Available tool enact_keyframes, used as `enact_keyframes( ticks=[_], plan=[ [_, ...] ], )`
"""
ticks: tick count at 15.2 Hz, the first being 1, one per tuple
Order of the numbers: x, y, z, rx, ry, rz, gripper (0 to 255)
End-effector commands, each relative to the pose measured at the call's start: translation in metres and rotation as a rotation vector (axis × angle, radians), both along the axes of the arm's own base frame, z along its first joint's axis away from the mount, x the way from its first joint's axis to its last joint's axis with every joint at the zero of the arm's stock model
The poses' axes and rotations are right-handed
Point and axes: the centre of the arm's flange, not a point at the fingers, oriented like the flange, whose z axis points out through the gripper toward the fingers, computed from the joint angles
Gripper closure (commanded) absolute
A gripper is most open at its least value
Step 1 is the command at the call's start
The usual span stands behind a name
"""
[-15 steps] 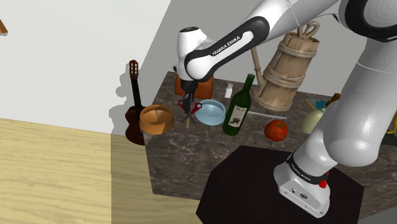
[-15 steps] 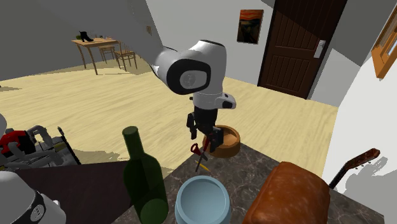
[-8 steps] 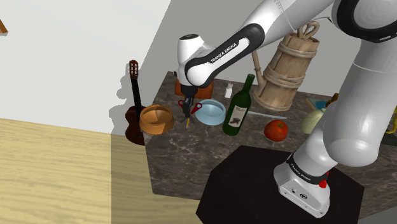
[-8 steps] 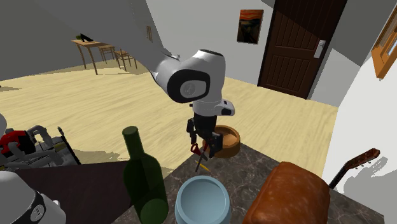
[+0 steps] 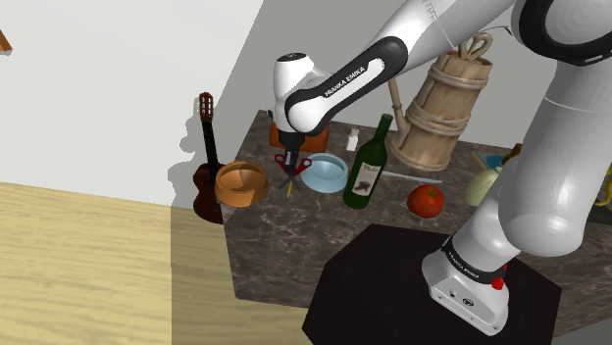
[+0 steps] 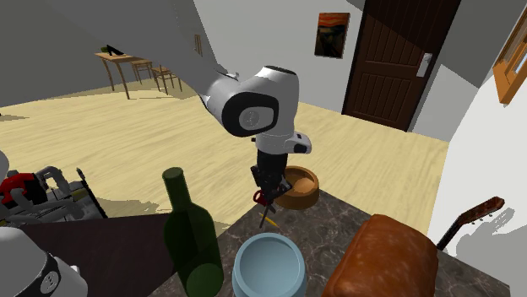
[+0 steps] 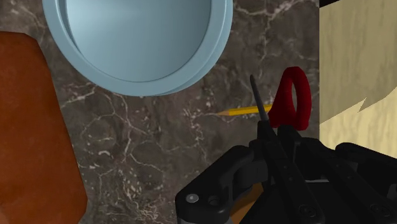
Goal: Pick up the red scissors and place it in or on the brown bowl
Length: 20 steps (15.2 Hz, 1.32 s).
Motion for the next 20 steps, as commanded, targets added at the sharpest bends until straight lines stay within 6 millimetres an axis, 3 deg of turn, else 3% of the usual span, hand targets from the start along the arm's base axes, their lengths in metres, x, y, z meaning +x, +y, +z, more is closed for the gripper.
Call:
enact_keyframes(
  ticks=[1,6,20],
  plan=[
    [0.000,0.000,0.000,0.000,0.000,0.000,255],
    [0.000,0.000,0.000,0.000,0.000,0.000,255],
    [0.000,0.000,0.074,0.000,0.000,0.000,255]
  ],
)
